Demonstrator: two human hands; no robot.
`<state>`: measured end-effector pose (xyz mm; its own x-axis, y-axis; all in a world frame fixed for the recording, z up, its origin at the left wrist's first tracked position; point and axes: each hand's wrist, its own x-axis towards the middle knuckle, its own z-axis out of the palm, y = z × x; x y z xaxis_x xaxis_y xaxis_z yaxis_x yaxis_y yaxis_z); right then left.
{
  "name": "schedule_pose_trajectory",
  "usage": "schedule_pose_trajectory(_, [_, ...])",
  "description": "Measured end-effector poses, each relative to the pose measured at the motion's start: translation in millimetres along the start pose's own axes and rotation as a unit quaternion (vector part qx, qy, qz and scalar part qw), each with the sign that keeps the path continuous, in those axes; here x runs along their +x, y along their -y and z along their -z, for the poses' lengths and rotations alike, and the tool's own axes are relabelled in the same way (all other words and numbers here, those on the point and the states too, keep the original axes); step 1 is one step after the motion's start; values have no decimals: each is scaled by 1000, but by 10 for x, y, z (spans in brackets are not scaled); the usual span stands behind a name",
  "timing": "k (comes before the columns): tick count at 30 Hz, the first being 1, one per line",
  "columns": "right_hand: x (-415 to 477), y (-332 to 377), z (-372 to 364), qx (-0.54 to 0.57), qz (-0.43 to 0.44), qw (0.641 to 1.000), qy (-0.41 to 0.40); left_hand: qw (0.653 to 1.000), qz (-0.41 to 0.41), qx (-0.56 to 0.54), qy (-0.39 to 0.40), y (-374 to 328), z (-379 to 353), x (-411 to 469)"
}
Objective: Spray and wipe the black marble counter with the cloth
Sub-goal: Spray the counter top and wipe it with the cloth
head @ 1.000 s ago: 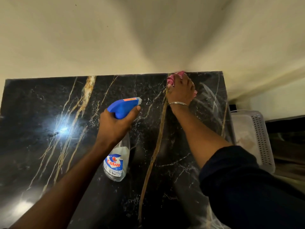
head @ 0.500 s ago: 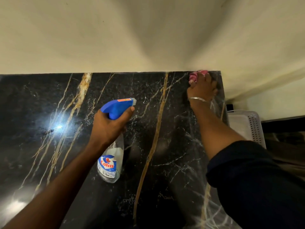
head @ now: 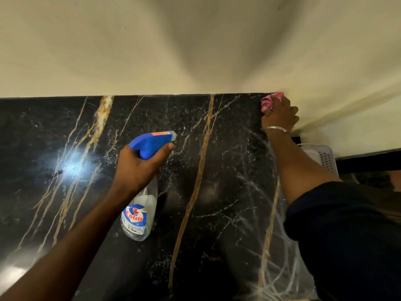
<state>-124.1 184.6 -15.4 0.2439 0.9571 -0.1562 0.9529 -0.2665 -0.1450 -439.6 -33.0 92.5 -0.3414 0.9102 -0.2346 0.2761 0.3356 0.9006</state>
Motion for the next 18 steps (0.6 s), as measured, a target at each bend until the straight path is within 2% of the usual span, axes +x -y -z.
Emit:
schedule_pose_trajectory(3, [-205, 327, -55, 5, 24, 1000, 15, 1000, -3, -1, 3, -8, -1, -24])
schedule_pose_trajectory(7, [-541, 591, -176, -34, 223, 973, 43, 1000, -22, 8, 5, -8, -9, -49])
schedule_pose_trajectory(10, [-540, 301, -142, -50, 328, 942, 44, 999, -32, 9, 1, -24, 12, -88])
schedule_pose_trajectory(12, [-448, -14, -112, -40, 290, 956, 20, 999, -32, 7, 3, -27, 25, -120])
schedule_pose_trajectory(14, [-408, -216, -69, -18, 175, 984, 3, 1000, -28, 5, 3, -21, 45, -152])
schedule_pose_trajectory(16, [-441, -189, -55, -2, 64, 998, 4, 1000, -29, 4, 3, -16, 66, -183])
schedule_pose_trajectory(18, [-533, 13, -64, 7, 11, 1000, 9, 999, -33, 0, 4, -19, 74, -215])
